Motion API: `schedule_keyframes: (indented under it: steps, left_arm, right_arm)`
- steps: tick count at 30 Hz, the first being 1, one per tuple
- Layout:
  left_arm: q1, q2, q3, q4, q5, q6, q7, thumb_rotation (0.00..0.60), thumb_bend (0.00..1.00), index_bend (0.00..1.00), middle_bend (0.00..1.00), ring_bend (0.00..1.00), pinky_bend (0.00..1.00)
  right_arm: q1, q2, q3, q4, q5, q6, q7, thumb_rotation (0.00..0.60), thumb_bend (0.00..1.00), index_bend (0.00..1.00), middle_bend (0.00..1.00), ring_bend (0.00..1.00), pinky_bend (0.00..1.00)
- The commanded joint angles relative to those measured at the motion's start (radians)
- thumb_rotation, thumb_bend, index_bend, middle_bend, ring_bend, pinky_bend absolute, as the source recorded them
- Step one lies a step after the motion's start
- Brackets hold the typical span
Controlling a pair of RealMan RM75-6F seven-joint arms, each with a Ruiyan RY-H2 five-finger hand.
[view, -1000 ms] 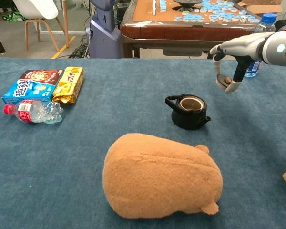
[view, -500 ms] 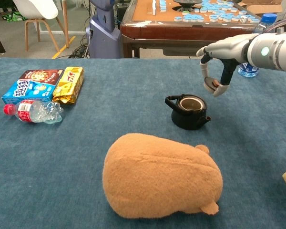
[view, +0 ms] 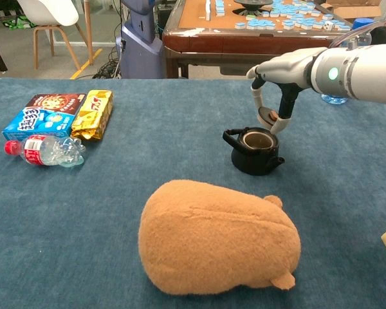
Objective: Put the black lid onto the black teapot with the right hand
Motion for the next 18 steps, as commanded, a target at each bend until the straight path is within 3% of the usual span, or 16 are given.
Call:
schedule_keyframes:
  steps: [1,18]
  left_arm:
    - [0.004,-0.001,0.002,0.006,0.003,0.004,-0.008,0.600,0.22,0.12,0.00,0.00,0.00]
    - [0.025,-0.013,0.007,0.044,0.013,0.023,-0.047,0.600,0.22,0.12,0.00,0.00,0.00]
  right_arm:
    - [0.006,-0.005,-0.003,-0.006,0.010,0.009,-0.010,0.600,0.16,0.45,0.00,0.00,0.00]
    - [0.031,-0.032,-0.022,-0.009,0.042,0.040,-0.061,0.600,0.17,0.45,0.00,0.00,0.00]
